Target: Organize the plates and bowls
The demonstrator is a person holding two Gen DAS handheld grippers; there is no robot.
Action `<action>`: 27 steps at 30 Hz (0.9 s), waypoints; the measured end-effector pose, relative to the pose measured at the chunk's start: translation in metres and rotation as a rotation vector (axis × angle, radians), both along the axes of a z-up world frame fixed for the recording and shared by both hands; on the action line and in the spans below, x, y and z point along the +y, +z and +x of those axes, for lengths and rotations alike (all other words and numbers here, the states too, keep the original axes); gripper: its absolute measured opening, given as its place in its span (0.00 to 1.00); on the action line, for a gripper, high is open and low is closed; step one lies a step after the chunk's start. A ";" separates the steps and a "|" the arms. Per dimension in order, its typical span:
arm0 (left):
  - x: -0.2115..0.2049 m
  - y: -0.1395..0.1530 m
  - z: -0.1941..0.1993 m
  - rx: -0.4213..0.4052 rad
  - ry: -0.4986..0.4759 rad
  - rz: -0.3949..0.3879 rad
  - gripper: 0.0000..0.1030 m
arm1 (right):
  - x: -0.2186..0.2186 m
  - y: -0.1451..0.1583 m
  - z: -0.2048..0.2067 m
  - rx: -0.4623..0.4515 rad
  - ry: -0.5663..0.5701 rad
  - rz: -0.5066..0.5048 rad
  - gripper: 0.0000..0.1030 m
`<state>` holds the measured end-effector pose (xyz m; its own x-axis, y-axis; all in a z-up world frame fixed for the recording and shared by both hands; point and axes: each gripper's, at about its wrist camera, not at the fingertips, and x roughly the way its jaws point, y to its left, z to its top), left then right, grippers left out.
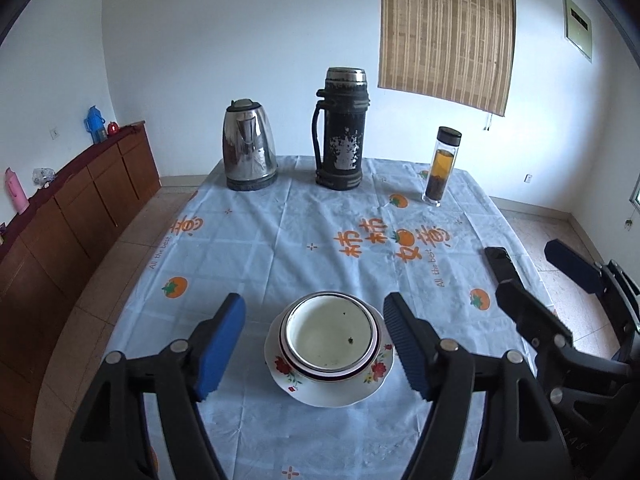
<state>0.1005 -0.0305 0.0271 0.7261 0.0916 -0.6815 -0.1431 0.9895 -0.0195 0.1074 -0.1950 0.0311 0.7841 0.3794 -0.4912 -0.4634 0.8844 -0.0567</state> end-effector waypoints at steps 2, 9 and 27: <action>-0.001 0.001 -0.003 -0.004 -0.001 -0.009 0.72 | -0.001 0.000 -0.002 0.003 0.003 -0.004 0.67; -0.002 0.002 -0.007 -0.010 0.002 -0.017 0.72 | -0.005 0.001 -0.008 0.006 -0.004 -0.009 0.67; 0.004 0.008 -0.010 -0.006 -0.012 -0.020 0.72 | 0.002 0.001 -0.013 0.002 -0.004 0.005 0.68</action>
<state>0.0907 -0.0268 0.0349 0.7310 0.0694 -0.6788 -0.1314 0.9905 -0.0403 0.0948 -0.1929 0.0319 0.7848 0.3789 -0.4903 -0.4600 0.8865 -0.0512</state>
